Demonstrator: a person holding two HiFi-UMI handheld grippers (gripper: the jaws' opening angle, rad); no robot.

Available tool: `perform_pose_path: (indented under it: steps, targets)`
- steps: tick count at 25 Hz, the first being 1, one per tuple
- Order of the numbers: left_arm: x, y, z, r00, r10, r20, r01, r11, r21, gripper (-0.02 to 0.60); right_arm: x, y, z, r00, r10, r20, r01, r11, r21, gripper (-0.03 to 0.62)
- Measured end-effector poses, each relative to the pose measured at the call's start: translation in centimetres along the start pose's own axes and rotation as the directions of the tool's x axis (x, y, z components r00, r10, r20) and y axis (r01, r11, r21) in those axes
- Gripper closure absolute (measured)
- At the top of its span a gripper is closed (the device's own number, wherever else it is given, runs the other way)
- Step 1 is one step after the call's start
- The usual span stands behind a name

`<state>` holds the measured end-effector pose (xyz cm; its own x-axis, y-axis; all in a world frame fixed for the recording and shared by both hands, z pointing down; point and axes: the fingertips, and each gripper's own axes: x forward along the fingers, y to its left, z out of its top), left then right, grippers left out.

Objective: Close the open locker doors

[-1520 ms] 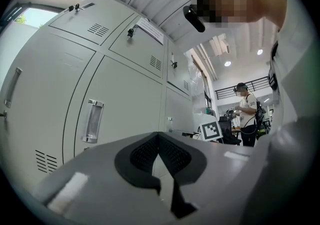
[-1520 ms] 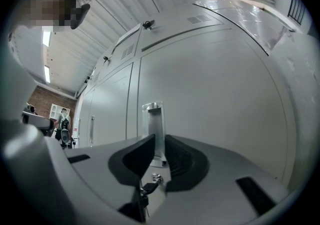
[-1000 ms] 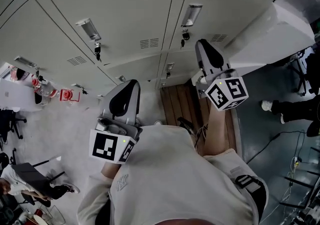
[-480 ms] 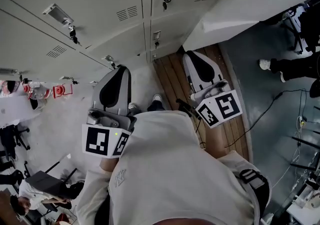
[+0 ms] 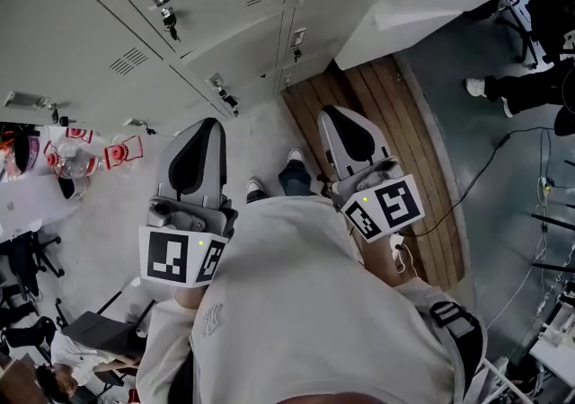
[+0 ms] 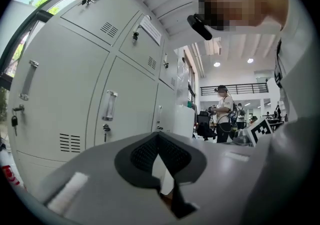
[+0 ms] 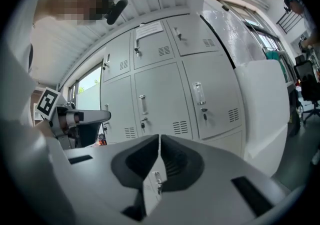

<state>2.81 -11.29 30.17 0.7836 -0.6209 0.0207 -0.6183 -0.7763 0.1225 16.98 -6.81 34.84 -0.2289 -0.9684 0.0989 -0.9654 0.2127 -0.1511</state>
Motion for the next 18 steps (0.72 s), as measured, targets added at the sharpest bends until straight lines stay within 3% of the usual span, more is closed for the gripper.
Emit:
perform_pose_path:
  steps: [8, 18]
  targets:
    - [-6.4, 2.5, -0.3, 1.000, -0.030, -0.007, 0.030, 1.000, 0.009, 0.574, -1.1, 7.8, -0.2, 0.999, -0.012, 0.035, 0.013, 1.000, -0.014, 0.576]
    - [-9.4, 4.0, 0.0, 0.999, -0.034, 0.010, 0.034, 0.999, 0.004, 0.574, -1.1, 12.2, 0.0, 0.999, 0.002, 0.046, 0.000, 0.999, -0.042, 0.576]
